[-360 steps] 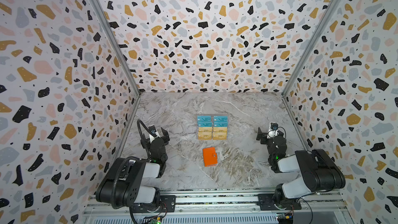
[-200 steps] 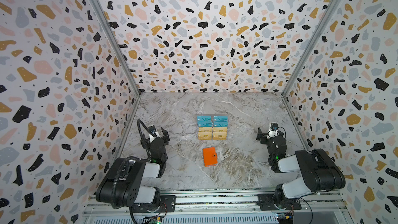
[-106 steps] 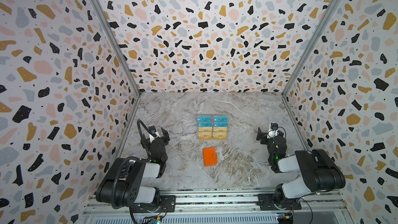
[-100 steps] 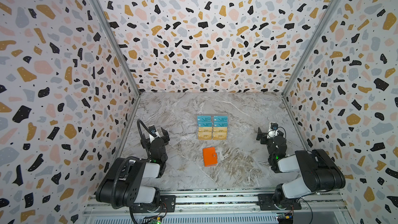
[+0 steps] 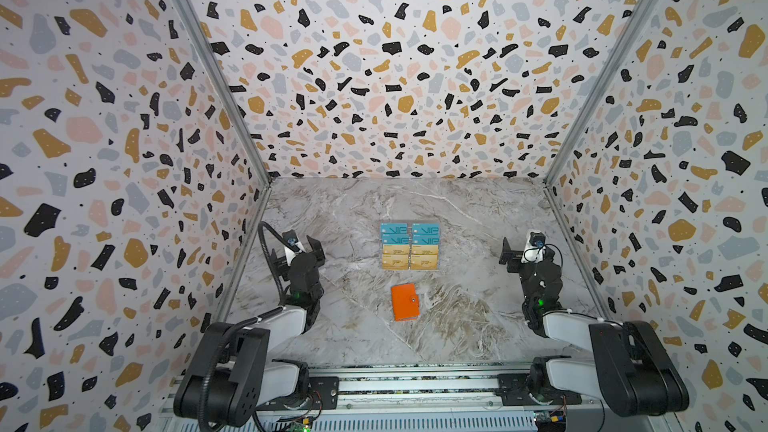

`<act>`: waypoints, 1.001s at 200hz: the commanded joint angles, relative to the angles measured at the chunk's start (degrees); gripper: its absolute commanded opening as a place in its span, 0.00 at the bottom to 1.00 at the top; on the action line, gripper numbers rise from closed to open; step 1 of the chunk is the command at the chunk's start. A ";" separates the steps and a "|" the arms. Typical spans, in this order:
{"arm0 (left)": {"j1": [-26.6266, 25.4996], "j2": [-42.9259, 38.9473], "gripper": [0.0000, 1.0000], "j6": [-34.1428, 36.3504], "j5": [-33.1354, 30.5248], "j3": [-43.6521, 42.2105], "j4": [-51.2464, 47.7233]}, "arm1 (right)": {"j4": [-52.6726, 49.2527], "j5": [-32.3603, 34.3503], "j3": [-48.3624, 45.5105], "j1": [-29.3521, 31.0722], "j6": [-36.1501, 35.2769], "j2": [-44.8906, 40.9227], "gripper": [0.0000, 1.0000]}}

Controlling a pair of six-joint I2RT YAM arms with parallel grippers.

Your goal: Put the credit cards into the card holder

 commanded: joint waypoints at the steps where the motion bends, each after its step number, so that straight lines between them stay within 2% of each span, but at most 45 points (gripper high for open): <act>1: -0.21 -3.19 1.00 -6.37 -3.76 9.56 -21.40 | -13.50 -1.98 6.47 0.57 2.59 -6.47 0.93; 15: -1.70 -4.90 1.00 -9.82 -5.11 13.80 -29.21 | -22.31 -4.44 11.33 1.16 5.68 -8.54 0.91; 29: -5.39 -5.32 0.95 -11.46 -4.99 18.23 -36.22 | -28.62 -7.19 14.85 3.22 8.67 -9.31 0.87; 49: -12.76 -5.17 0.89 -16.43 -8.14 25.24 -47.58 | -41.00 -6.85 22.07 10.04 9.12 -8.22 0.83; 64: -16.84 -5.43 0.84 -20.80 -6.67 28.54 -53.65 | -50.16 -7.64 27.17 14.41 10.16 -7.06 0.79; 97: -23.90 -3.53 0.78 -27.37 -3.09 29.68 -55.83 | -57.40 -17.16 31.52 21.35 15.34 -4.73 0.67; 129: -28.14 1.39 0.69 -25.32 0.51 29.51 -55.39 | -62.53 -20.10 34.29 30.25 18.44 0.42 0.62; 145: -28.74 1.86 0.67 -25.90 6.78 28.98 -57.39 | -64.76 -21.89 35.11 34.07 20.71 3.78 0.57; 158: -28.75 1.18 0.66 -28.20 15.53 27.51 -58.61 | -65.24 -24.04 35.14 36.66 23.24 6.17 0.53; 178: -28.74 1.00 0.62 -31.60 30.49 24.03 -56.16 | -64.05 -25.70 34.06 39.44 26.56 9.29 0.46; 200: -28.78 1.90 0.57 -35.43 40.03 20.54 -51.49 | -61.67 -26.77 33.06 40.95 28.55 12.52 0.43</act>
